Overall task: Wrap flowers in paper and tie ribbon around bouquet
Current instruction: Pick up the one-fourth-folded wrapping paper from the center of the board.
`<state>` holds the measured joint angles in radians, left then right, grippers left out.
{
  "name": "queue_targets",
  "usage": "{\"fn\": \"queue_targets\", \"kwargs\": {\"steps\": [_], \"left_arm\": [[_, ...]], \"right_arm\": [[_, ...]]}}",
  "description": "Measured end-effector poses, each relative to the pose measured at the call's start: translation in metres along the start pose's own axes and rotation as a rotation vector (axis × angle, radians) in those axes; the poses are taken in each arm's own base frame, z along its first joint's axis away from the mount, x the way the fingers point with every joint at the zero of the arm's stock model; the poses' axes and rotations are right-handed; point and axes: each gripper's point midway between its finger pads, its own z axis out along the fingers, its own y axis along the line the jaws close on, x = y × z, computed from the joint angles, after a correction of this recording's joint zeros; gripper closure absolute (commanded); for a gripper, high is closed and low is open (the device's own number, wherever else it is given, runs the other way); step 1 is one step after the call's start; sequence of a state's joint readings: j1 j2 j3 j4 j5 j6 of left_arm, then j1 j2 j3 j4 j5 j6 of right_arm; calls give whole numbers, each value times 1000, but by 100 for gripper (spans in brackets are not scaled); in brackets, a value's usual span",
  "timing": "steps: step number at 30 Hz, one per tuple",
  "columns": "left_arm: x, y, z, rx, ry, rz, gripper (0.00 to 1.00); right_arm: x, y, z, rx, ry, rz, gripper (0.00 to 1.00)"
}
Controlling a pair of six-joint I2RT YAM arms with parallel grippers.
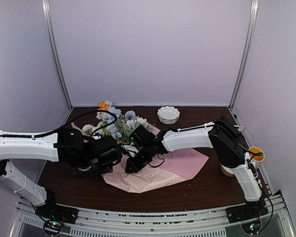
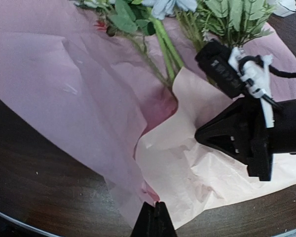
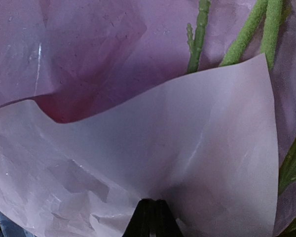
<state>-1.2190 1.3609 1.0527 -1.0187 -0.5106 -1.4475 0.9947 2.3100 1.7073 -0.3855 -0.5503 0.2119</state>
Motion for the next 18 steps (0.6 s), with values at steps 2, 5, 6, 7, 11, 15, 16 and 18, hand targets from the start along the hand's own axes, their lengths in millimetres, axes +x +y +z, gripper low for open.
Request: {"fn": "queue_targets", "kwargs": {"steps": [2,5,6,7,11,15,16,18], "left_arm": [[-8,-8,-7,27,-20,31,100],[-18,-24,-13,79,-54,106,100],[-19,-26,-14,87,-58,113,100],[-21,-31,-15,101,-66,140,100],[-35,-69,-15,184,-112,225,100],[-48,-89,-1,238,-129,247,100],[-51,-91,3,247,-130,243,100],[-56,-90,11,259,-128,240,100]], "right_arm": [[0,-1,-1,-5,0,5,93],[-1,-2,-2,-14,-2,14,93],[-1,-3,-2,-17,-2,17,93],[-2,-3,-2,-22,-2,21,93],[-2,-3,-3,-43,-4,41,94],[-1,-3,-3,-74,-8,54,93],[-1,-4,-3,-85,-11,61,92],[-1,-5,-4,-109,-22,74,91]]}}
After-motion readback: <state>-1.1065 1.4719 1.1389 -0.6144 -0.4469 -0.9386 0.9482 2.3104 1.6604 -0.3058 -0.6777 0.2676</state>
